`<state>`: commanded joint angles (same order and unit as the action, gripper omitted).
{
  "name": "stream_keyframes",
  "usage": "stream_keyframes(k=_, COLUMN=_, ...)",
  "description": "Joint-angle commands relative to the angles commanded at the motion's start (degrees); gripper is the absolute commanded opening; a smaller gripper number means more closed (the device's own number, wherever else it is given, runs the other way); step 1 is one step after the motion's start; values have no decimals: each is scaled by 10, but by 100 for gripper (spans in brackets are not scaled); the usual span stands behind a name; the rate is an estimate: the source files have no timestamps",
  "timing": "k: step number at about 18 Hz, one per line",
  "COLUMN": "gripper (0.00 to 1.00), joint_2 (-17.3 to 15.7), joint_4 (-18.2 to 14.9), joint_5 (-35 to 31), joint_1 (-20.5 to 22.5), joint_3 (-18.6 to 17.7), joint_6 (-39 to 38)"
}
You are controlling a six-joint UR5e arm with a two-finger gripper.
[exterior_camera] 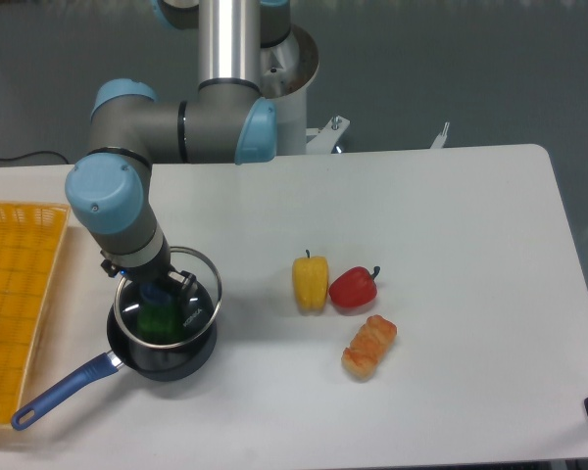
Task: Close the pot lid
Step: 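Lower the glass lid onto the rim of the dark saucepan, then press and settle the lid flat on the saucepan rim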
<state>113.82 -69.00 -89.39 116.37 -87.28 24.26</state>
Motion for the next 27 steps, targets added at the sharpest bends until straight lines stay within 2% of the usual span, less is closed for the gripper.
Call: stream_keyframes(k=27, gripper=60, joint_2=25, joint_4=23, joint_5=3, joint_1=-5, joint_3=4, joint_6=-11)
